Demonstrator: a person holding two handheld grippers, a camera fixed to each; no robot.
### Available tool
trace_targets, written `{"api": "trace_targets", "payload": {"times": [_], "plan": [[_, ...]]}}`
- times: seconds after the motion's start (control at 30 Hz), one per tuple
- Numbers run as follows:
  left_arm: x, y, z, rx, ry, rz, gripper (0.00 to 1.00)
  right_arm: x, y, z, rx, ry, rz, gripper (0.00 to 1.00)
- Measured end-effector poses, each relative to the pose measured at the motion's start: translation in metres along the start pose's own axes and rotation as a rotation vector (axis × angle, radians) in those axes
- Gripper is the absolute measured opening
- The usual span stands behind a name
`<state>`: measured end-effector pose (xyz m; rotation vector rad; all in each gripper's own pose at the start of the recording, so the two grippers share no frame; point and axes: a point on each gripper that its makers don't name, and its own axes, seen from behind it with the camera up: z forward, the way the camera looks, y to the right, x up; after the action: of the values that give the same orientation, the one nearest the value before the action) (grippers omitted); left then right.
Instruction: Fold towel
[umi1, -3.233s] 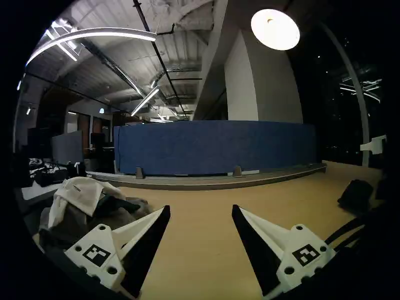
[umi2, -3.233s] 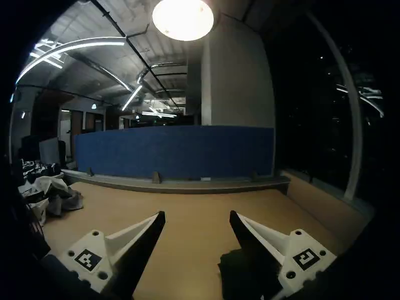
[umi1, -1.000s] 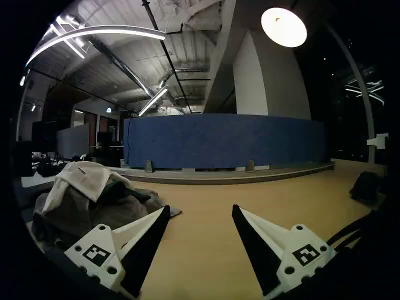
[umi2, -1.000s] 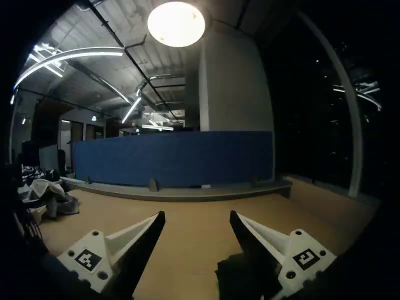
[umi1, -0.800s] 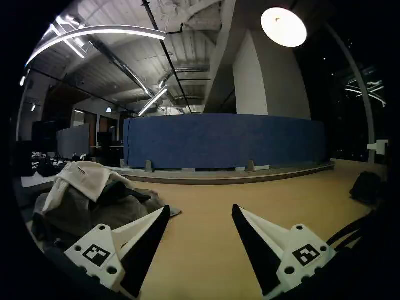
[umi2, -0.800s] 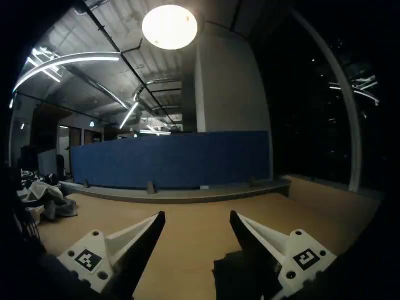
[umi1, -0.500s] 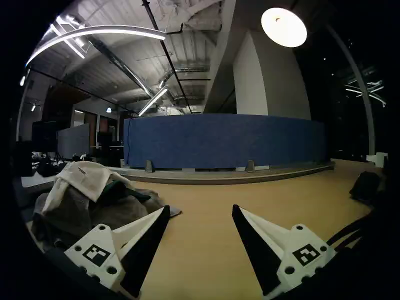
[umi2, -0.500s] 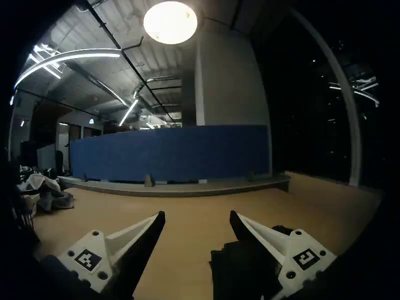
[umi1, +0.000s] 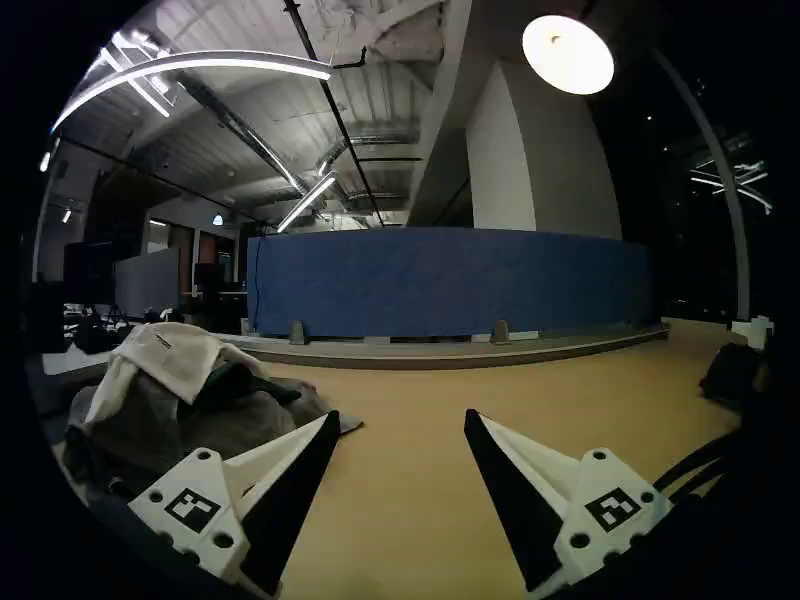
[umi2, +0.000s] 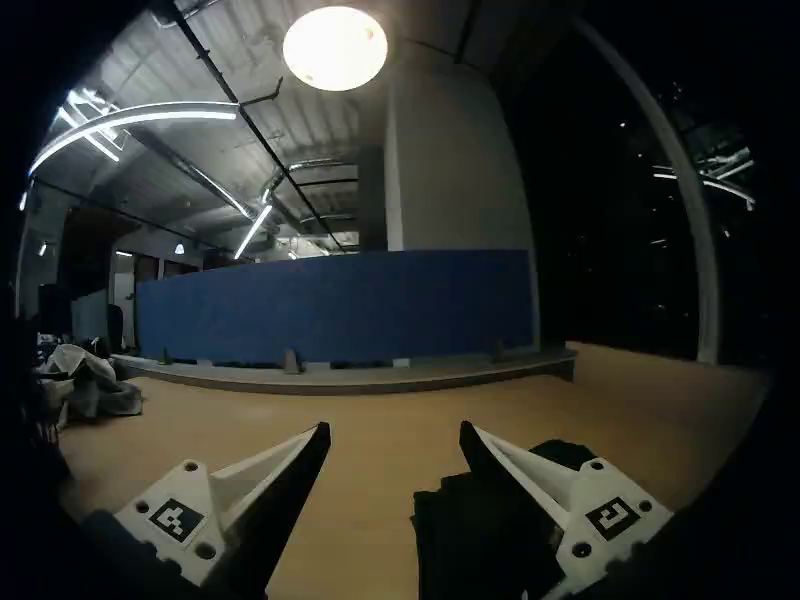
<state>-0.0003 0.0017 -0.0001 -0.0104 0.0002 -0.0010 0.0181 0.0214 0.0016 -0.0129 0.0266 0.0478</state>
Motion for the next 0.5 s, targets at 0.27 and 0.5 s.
{"api": "trace_targets", "payload": {"times": [0.27, 0.5], "plan": [[0.000, 0.000, 0.000, 0.000, 0.000, 0.000, 0.93, -0.005, -0.008, 0.002, 0.014, 0.013, -0.026, 1.00], [0.000, 0.000, 0.000, 0.000, 0.000, 0.000, 0.92, -0.014, -0.013, 0.004, 0.015, -0.004, -0.050, 1.00]]}}
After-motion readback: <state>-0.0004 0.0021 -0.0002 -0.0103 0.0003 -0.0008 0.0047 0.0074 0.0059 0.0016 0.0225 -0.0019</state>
